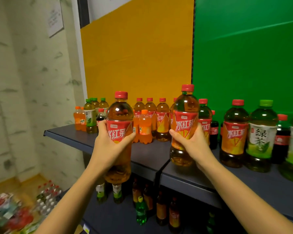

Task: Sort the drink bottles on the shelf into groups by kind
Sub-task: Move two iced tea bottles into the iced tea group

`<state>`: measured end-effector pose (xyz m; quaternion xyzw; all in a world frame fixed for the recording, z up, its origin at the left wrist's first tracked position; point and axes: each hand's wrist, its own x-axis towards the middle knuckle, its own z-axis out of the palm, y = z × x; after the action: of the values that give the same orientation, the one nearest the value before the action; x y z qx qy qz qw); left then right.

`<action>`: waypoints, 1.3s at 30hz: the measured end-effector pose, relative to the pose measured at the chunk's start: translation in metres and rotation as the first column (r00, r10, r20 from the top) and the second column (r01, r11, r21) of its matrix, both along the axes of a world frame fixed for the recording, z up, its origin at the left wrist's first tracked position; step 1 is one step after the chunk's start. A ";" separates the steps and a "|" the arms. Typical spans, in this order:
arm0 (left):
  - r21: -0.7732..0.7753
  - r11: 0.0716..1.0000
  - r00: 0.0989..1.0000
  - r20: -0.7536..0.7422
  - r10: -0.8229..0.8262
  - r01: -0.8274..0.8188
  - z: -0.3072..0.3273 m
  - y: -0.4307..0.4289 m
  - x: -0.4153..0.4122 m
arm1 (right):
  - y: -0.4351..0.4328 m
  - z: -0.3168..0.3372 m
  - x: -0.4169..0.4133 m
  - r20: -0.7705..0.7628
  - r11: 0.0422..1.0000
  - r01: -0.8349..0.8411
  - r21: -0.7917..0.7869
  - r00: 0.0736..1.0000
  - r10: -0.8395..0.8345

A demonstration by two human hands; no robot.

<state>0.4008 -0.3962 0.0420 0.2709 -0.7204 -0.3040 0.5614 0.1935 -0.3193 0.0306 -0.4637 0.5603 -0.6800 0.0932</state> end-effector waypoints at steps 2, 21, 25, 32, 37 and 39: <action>-0.005 1.000 1.000 -0.005 -0.026 0.026 0.006 -0.021 -0.011 | -0.018 0.006 -0.009 -0.026 0.999 0.034 0.010 0.999 -0.033; 0.050 0.890 0.892 -0.033 -0.451 0.452 -0.007 -0.142 -0.138 | -0.098 0.009 -0.038 -0.051 0.950 0.311 0.000 0.949 -0.310; 0.069 0.845 0.848 -0.015 -0.530 0.530 -0.017 -0.156 -0.153 | -0.106 -0.003 -0.035 -0.053 0.930 0.368 0.016 0.929 -0.366; 0.129 0.816 0.823 -0.012 -0.568 0.564 -0.032 -0.171 -0.176 | -0.120 -0.016 -0.033 -0.060 0.894 0.444 0.063 0.896 -0.441; 0.131 0.822 0.831 -0.018 -0.556 0.554 -0.036 -0.176 -0.187 | -0.128 -0.022 -0.033 -0.064 0.881 0.462 0.100 0.887 -0.458; 0.120 0.834 0.840 0.002 -0.543 0.538 -0.036 -0.178 -0.190 | -0.129 -0.023 -0.036 -0.055 0.877 0.470 0.104 0.883 -0.466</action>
<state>0.2104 -0.5747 0.0056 0.0937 -0.7589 -0.4861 0.4231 0.1579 -0.4487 0.0072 -0.3183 0.6949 -0.6424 -0.0555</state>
